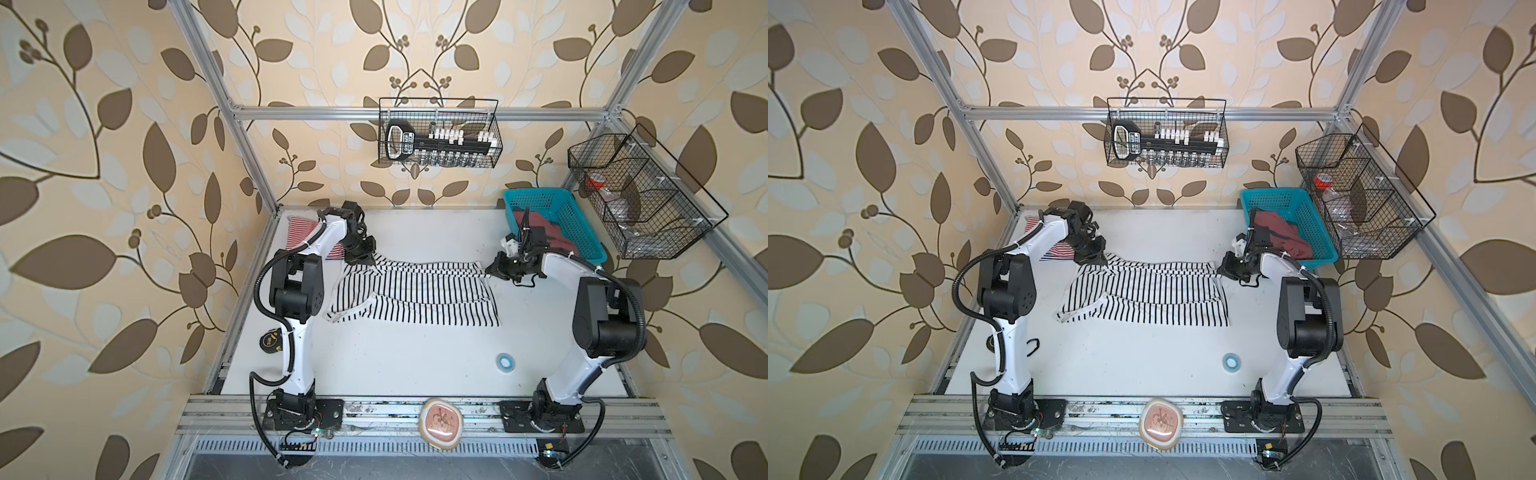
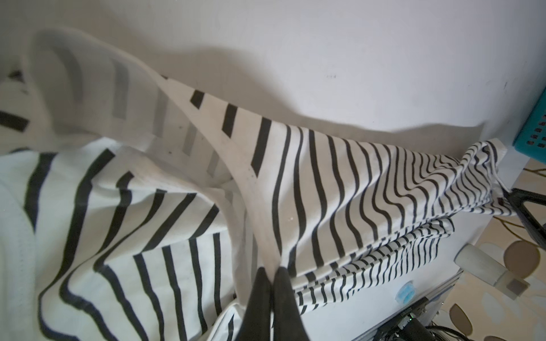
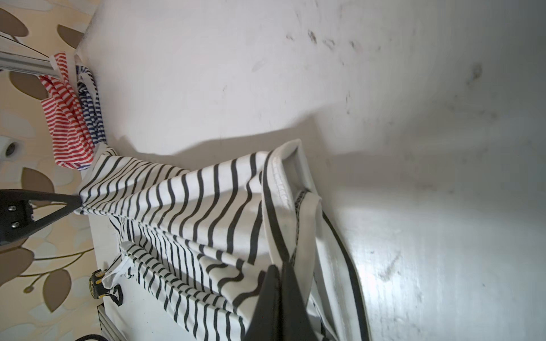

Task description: Fold and stack the tank tops

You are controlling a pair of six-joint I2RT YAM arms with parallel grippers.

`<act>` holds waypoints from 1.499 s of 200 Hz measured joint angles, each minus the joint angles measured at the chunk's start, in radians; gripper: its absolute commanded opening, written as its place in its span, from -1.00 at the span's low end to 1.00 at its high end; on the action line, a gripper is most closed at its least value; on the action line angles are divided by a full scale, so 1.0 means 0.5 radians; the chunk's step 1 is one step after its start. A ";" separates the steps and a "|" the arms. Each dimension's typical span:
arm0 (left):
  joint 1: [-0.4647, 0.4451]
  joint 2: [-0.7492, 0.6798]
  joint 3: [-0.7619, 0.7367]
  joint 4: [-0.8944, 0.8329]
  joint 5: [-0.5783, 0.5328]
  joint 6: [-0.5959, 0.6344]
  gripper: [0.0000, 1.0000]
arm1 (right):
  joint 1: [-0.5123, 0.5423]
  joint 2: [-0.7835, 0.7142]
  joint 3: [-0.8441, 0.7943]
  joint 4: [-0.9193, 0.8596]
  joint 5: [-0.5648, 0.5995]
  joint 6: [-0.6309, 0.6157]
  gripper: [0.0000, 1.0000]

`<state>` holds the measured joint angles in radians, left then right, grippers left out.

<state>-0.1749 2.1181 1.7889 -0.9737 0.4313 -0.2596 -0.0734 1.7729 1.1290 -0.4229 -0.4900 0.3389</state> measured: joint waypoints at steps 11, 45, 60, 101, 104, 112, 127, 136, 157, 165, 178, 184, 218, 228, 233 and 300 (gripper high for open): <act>0.000 -0.032 -0.060 0.006 -0.002 -0.001 -1.00 | 0.000 -0.011 -0.043 0.001 0.002 -0.001 -1.00; -0.002 -0.065 -0.208 0.015 -0.006 0.000 -1.00 | 0.000 -0.035 -0.148 -0.005 0.018 -0.008 -1.00; -0.002 -0.065 -0.266 0.016 -0.016 0.000 -1.00 | 0.000 -0.037 -0.175 -0.005 0.030 -0.015 -1.00; -0.013 -0.067 -0.353 0.008 -0.040 0.005 -0.70 | 0.000 -0.067 -0.261 -0.032 0.092 -0.035 -1.00; -0.018 -0.067 -0.354 0.009 -0.042 0.012 -0.69 | 0.000 -0.066 -0.265 -0.034 0.096 -0.037 -1.00; -0.018 -0.068 -0.354 0.007 -0.048 0.015 -0.68 | 0.000 -0.066 -0.272 -0.044 0.111 -0.042 -1.00; -0.019 -0.076 -0.354 -0.006 -0.063 0.016 -0.54 | 0.000 -0.066 -0.276 -0.069 0.142 -0.049 -1.00; -0.019 -0.082 -0.354 -0.017 -0.079 0.022 -0.43 | 0.000 -0.066 -0.275 -0.079 0.158 -0.054 -1.00; -0.018 -0.121 -0.353 -0.053 -0.108 0.031 -0.38 | 0.000 -0.066 -0.275 -0.104 0.194 -0.059 -0.72; -0.018 -0.143 -0.349 -0.065 -0.133 0.029 -0.35 | 0.000 -0.067 -0.275 -0.113 0.206 -0.061 -0.57; -0.017 -0.170 -0.316 -0.097 -0.172 0.027 -0.30 | 0.000 -0.071 -0.275 -0.132 0.230 -0.069 -0.46; -0.013 -0.179 -0.284 -0.112 -0.206 0.020 -0.30 | 0.000 -0.078 -0.275 -0.143 0.242 -0.079 -0.42; 0.027 -0.125 0.076 -0.201 -0.371 -0.005 -0.31 | 0.000 -0.216 -0.264 -0.229 0.349 -0.085 -0.32; 0.045 -0.063 0.228 -0.227 -0.414 -0.006 -0.34 | 0.000 -0.265 -0.253 -0.243 0.368 -0.083 -0.31; 0.056 -0.021 0.308 -0.237 -0.433 -0.007 -0.35 | 0.000 -0.290 -0.243 -0.251 0.375 -0.082 -0.32; 0.154 0.575 0.903 -0.394 -0.610 -0.002 -0.23 | 0.166 -0.321 -0.072 -0.247 0.385 -0.042 -0.30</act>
<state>-0.0978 2.4054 2.2406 -1.1706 0.1265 -0.2607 0.0097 1.6123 1.0931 -0.5465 -0.2977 0.3180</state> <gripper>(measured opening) 0.365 0.349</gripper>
